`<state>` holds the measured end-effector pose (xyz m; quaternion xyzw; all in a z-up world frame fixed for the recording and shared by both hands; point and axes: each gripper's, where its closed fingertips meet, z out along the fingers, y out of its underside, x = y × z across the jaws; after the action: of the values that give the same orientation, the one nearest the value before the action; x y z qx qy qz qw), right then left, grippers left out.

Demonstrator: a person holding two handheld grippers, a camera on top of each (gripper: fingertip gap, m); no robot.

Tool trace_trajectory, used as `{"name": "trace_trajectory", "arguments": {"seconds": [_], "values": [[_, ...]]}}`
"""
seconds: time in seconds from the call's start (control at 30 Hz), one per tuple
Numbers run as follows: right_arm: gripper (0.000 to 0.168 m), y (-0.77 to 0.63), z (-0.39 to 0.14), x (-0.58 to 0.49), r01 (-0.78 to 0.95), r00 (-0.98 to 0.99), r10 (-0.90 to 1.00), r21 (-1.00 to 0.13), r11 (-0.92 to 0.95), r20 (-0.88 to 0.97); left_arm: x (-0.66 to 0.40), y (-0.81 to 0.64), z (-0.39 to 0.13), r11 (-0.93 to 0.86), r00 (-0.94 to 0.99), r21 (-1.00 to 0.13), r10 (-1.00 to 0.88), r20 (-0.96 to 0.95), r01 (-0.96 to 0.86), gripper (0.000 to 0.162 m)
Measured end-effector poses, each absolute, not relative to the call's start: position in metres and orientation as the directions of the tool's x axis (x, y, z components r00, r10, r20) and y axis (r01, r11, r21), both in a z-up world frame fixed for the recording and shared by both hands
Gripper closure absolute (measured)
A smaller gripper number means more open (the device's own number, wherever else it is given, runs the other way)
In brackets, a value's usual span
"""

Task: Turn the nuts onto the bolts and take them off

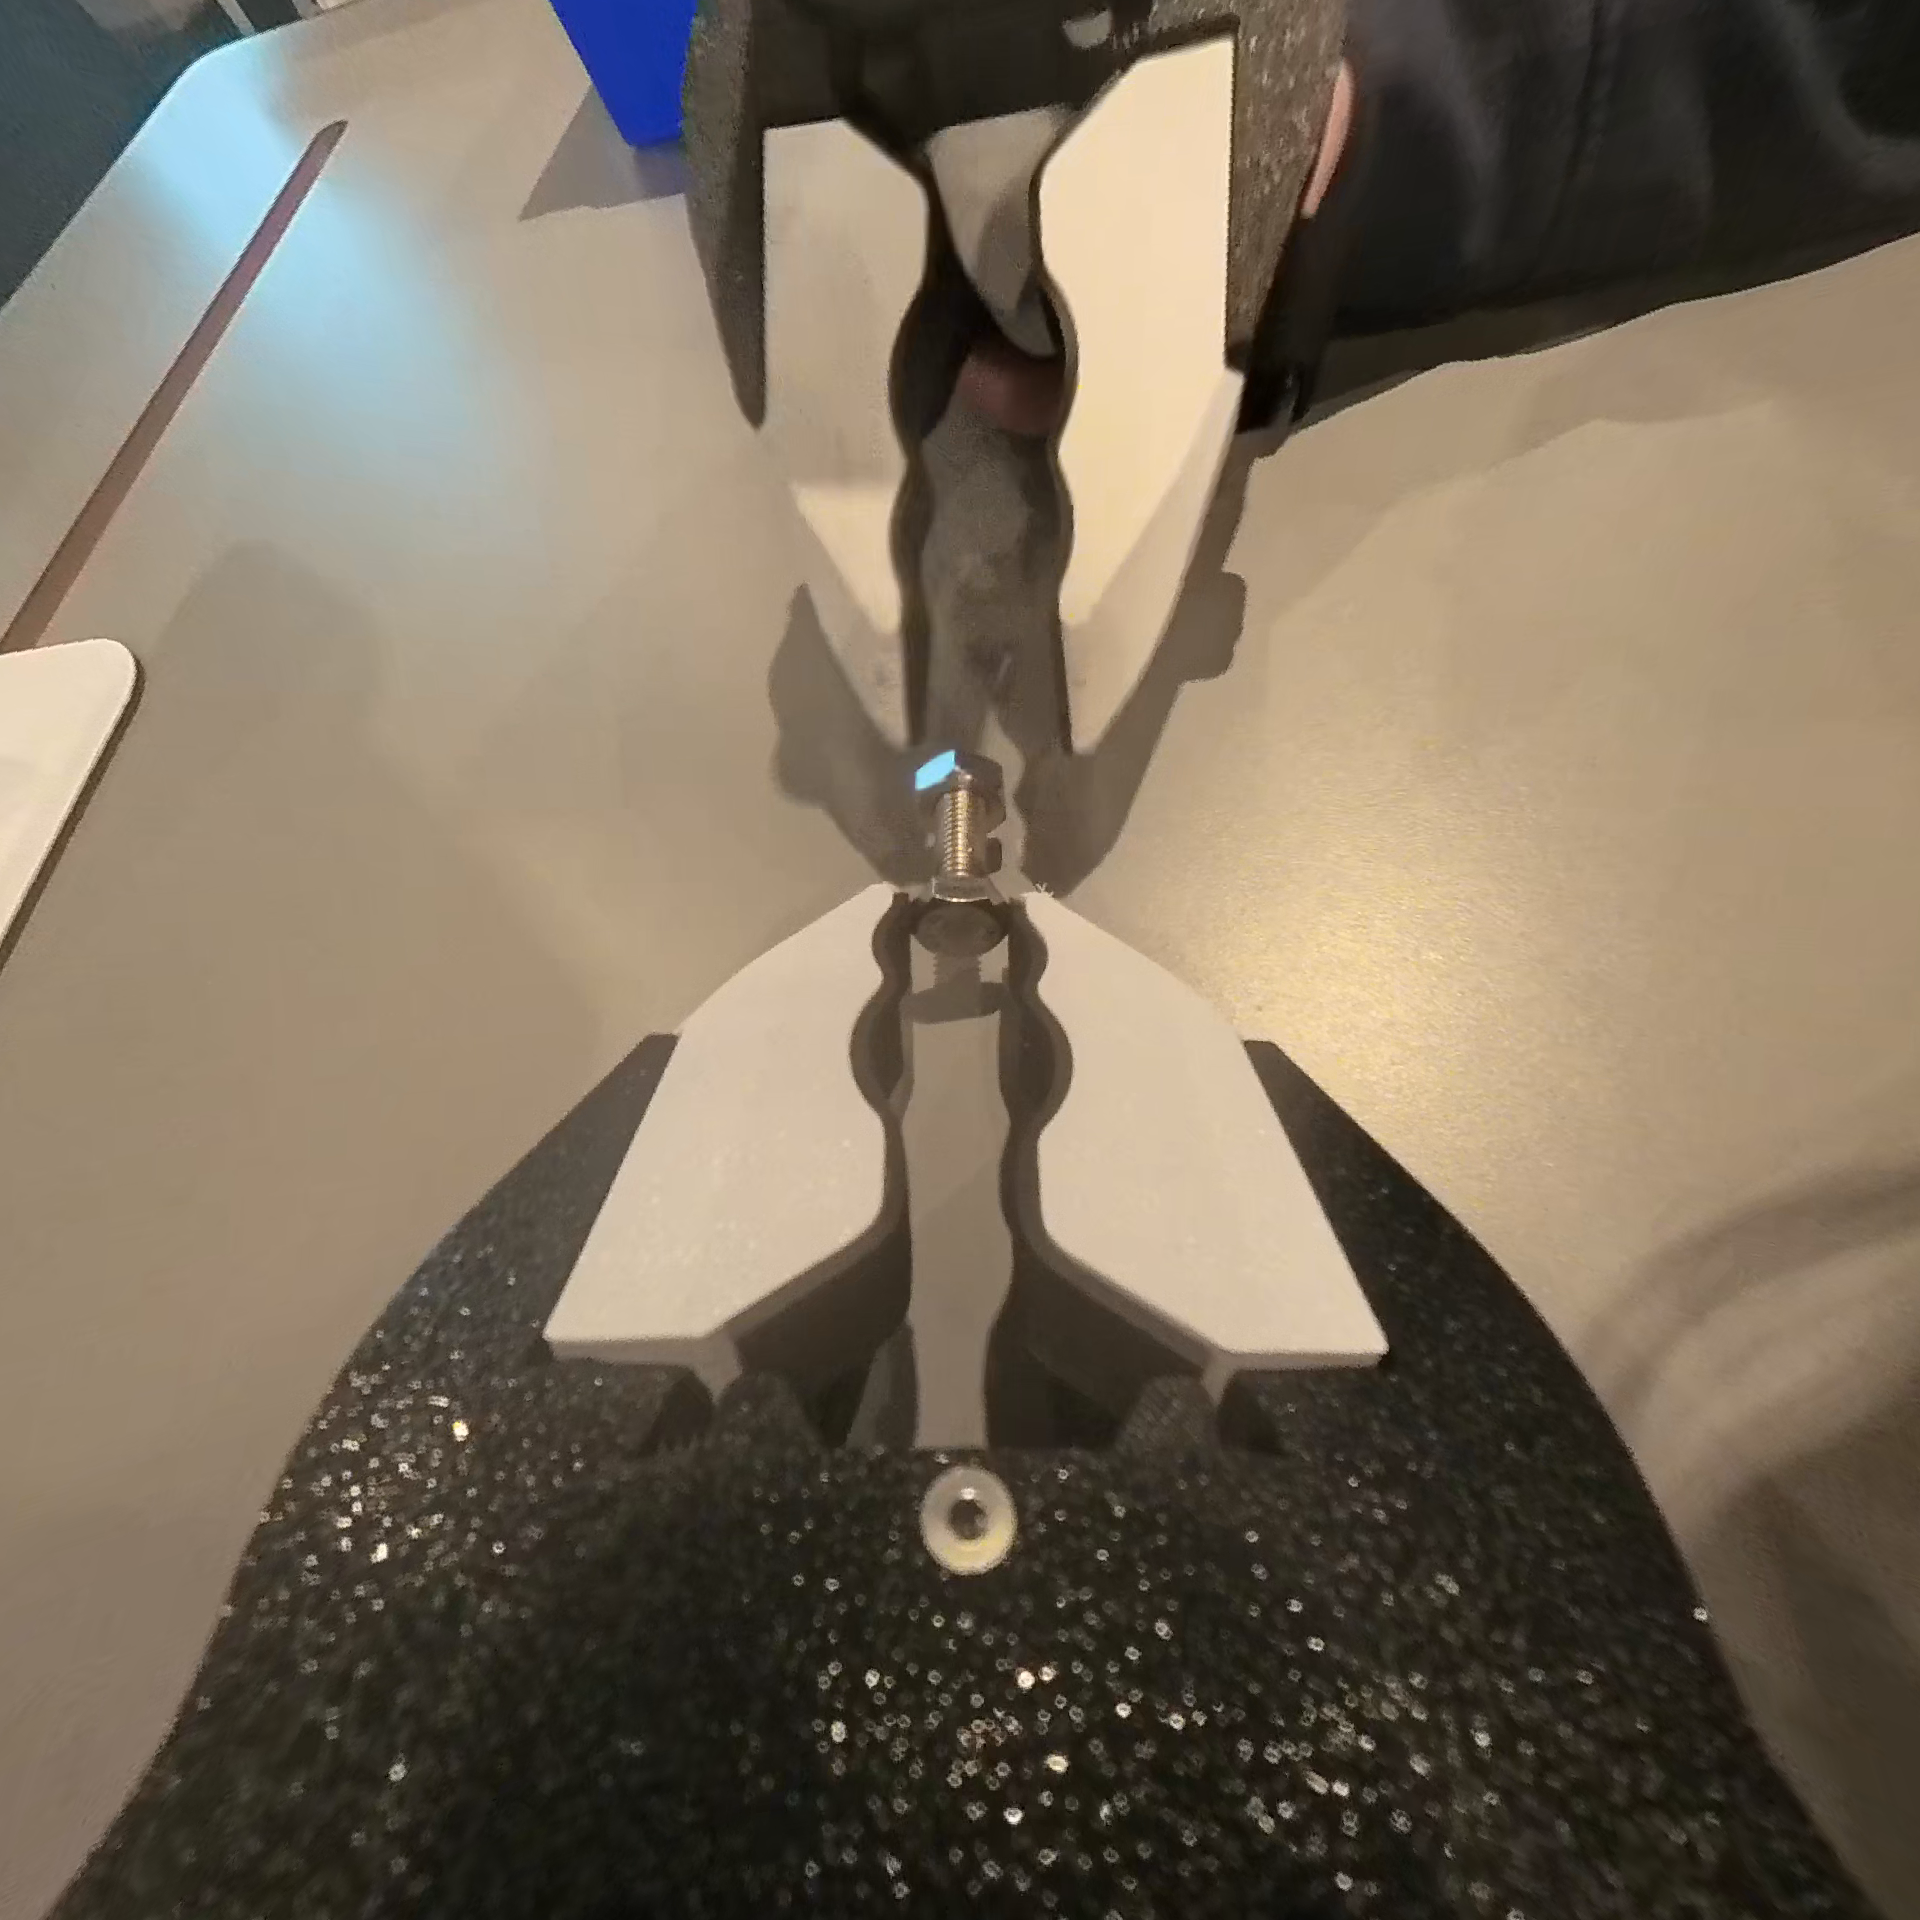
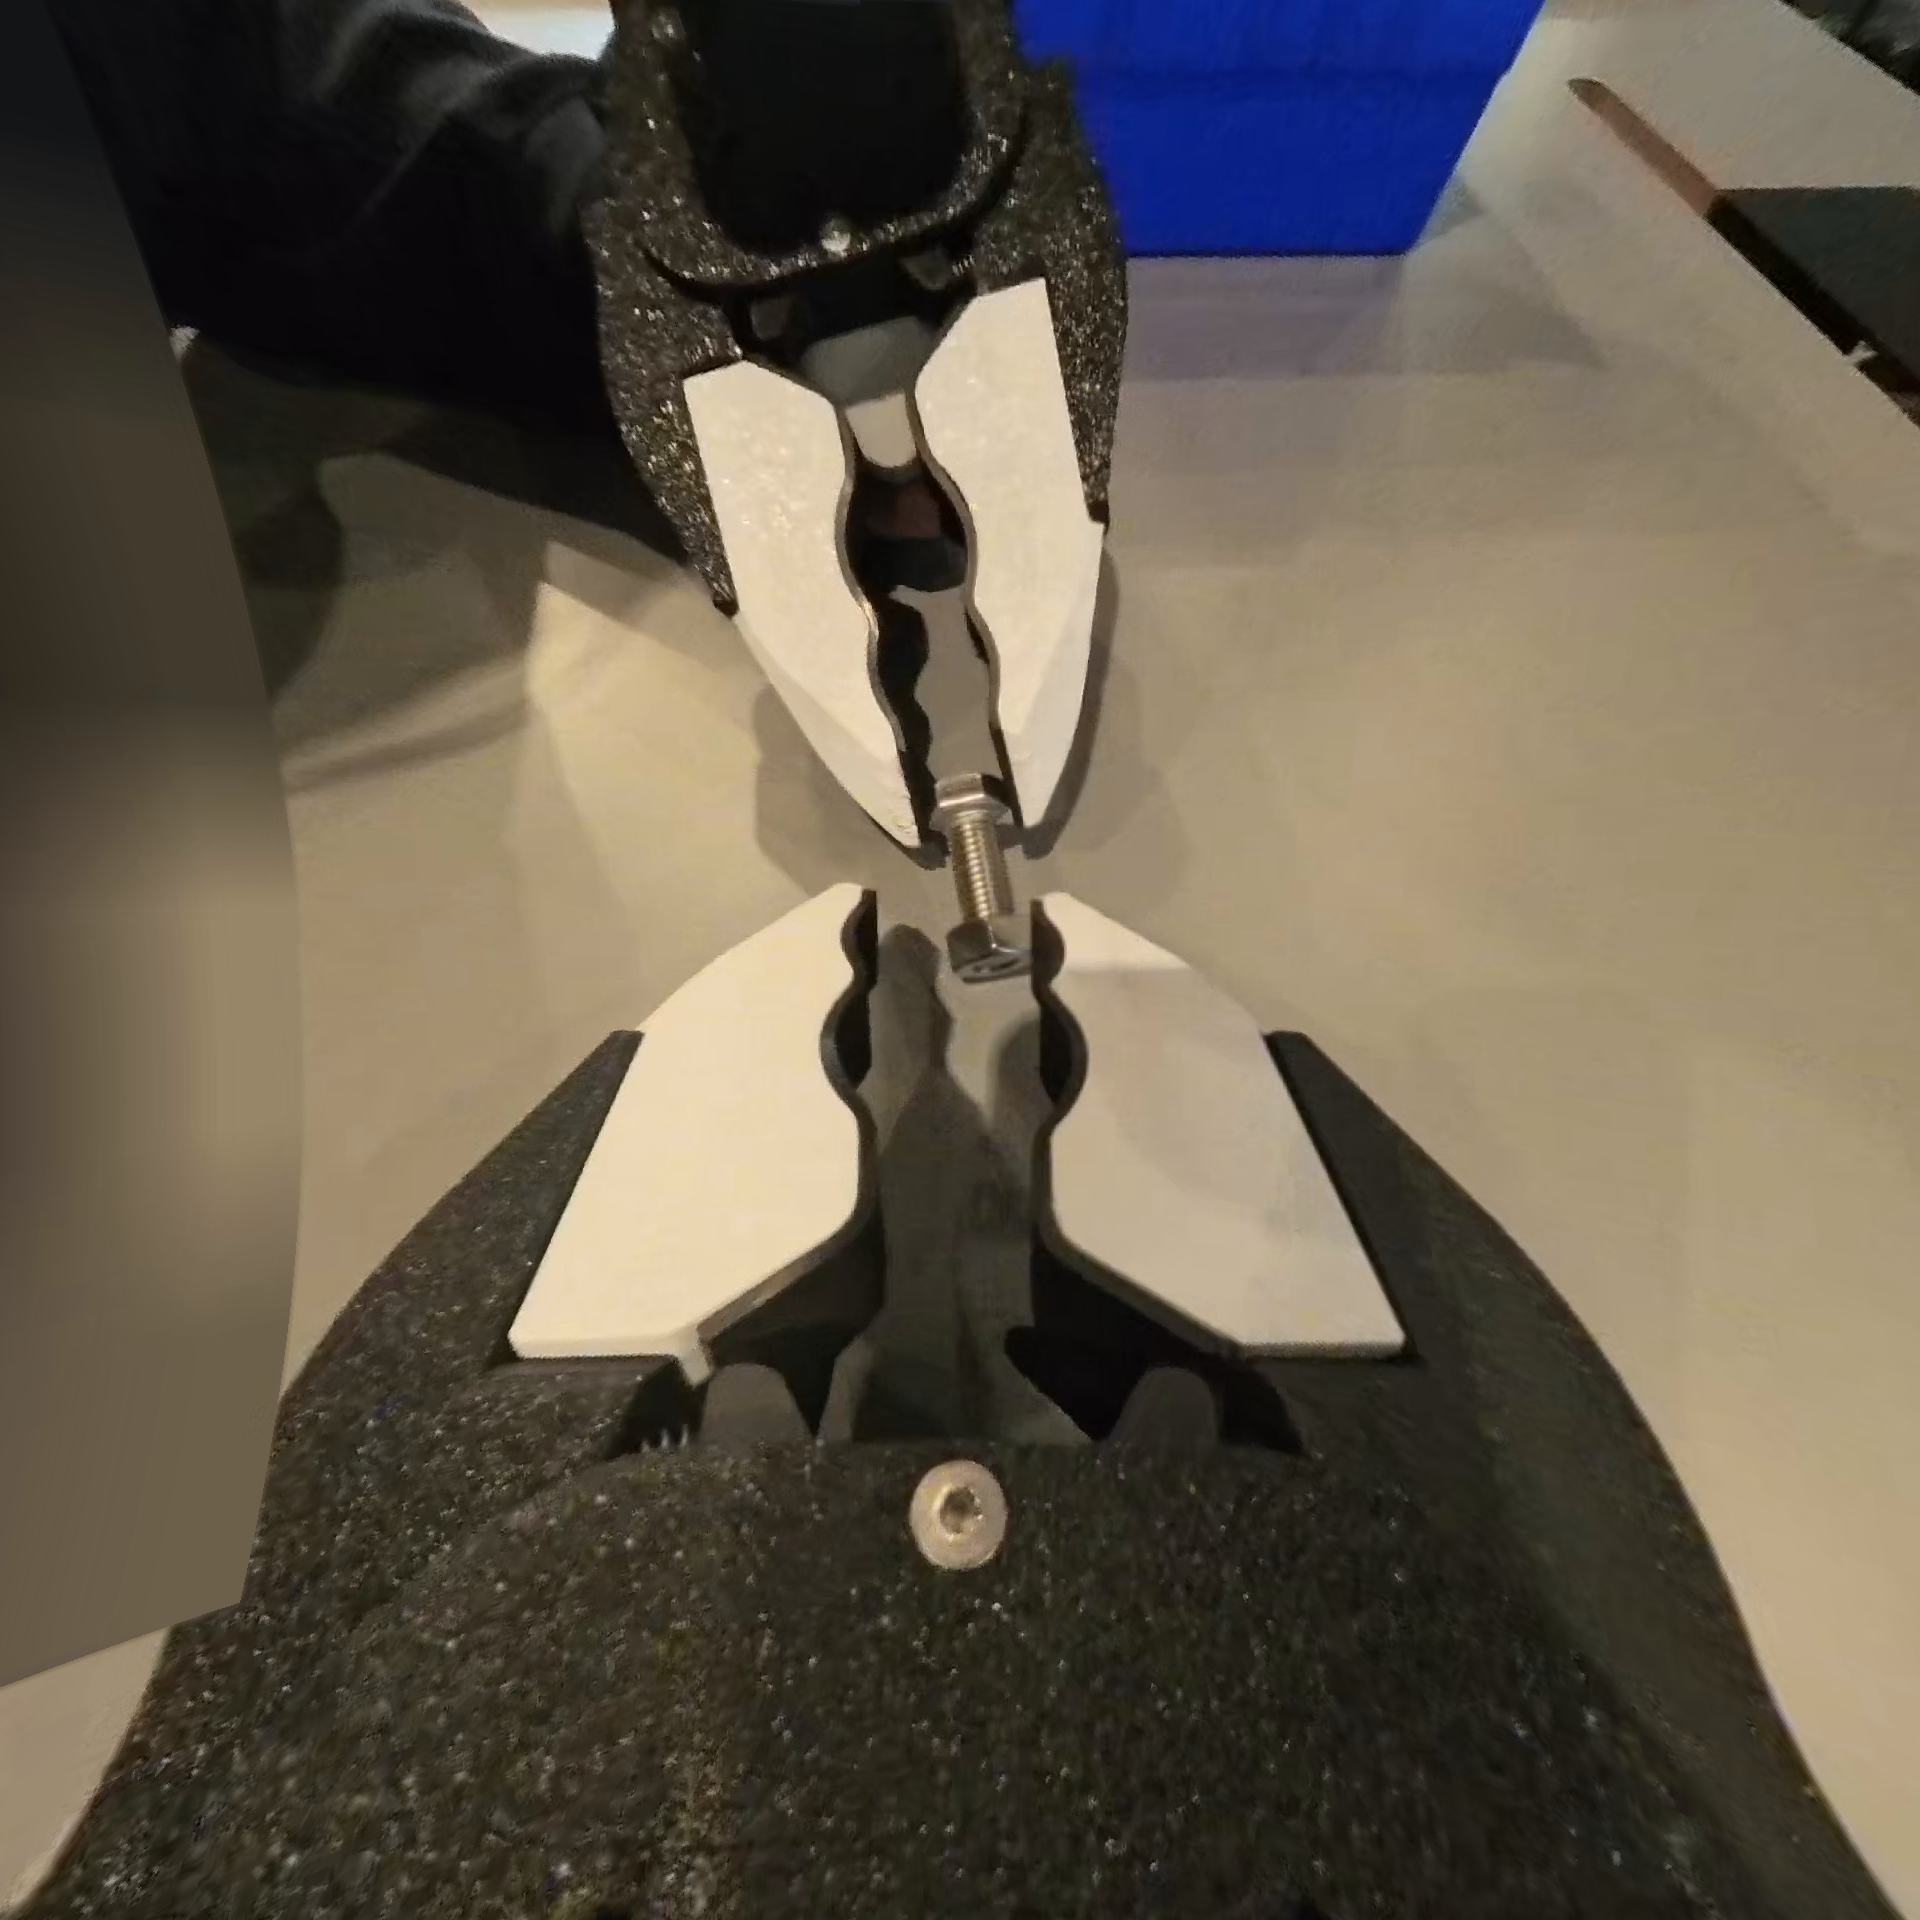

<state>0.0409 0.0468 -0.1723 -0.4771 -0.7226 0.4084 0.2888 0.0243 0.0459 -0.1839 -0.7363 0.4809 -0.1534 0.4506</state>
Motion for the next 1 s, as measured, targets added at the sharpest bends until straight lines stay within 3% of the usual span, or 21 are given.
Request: {"name": "trace_trajectory", "arguments": {"seconds": [0.03, 0.1, 0.23, 0.33, 0.4, 0.47, 0.6, 0.73, 0.83, 1.0], "values": [[0.139, 0.047, -0.174, 0.040, 0.458, -0.375, 0.926, -0.860, 0.225, 0.043, 0.024, 0.046, -0.184, -0.131, 0.490, -0.811, -0.846, -0.207, -0.570, 0.145], [0.139, 0.045, -0.177, 0.041, 0.471, -0.386, 0.921, -0.846, 0.249, 0.056, 0.024, 0.046, -0.184, -0.132, 0.490, -0.811, -0.847, -0.206, -0.570, 0.145], [0.166, 0.036, -0.176, 0.049, 0.468, -0.438, 0.899, -0.854, 0.228, 0.000, 0.024, 0.046, -0.184, -0.133, 0.490, -0.811, -0.847, -0.206, -0.570, 0.145], [0.143, 0.047, -0.173, 0.043, 0.458, -0.375, 0.927, -0.864, 0.209, 0.026, 0.024, 0.046, -0.184, -0.135, 0.490, -0.811, -0.847, -0.203, -0.569, 0.145], [0.140, 0.050, -0.175, 0.041, 0.474, -0.358, 0.933, -0.856, 0.206, 0.027, 0.024, 0.046, -0.184, -0.135, 0.490, -0.811, -0.848, -0.203, -0.569, 0.145], [0.141, 0.048, -0.178, 0.041, 0.488, -0.365, 0.930, -0.845, 0.219, 0.030, 0.024, 0.046, -0.184, -0.135, 0.491, -0.811, -0.847, -0.204, -0.569, 0.145], [0.167, 0.031, -0.178, 0.052, 0.494, -0.462, 0.885, -0.844, 0.208, -0.052, 0.024, 0.046, -0.184, -0.134, 0.491, -0.811, -0.847, -0.205, -0.570, 0.145], [0.136, 0.046, -0.170, 0.042, 0.456, -0.374, 0.927, -0.872, 0.179, -0.005, 0.024, 0.046, -0.184, -0.136, 0.491, -0.811, -0.848, -0.202, -0.569, 0.145], [0.127, 0.050, -0.173, 0.039, 0.466, -0.356, 0.934, -0.862, 0.198, 0.022, 0.024, 0.046, -0.184, -0.138, 0.491, -0.811, -0.848, -0.200, -0.569, 0.145], [0.152, 0.033, -0.180, 0.051, 0.497, -0.457, 0.889, -0.835, 0.236, -0.021, 0.024, 0.046, -0.184, -0.136, 0.491, -0.811, -0.848, -0.202, -0.569, 0.145]]}}
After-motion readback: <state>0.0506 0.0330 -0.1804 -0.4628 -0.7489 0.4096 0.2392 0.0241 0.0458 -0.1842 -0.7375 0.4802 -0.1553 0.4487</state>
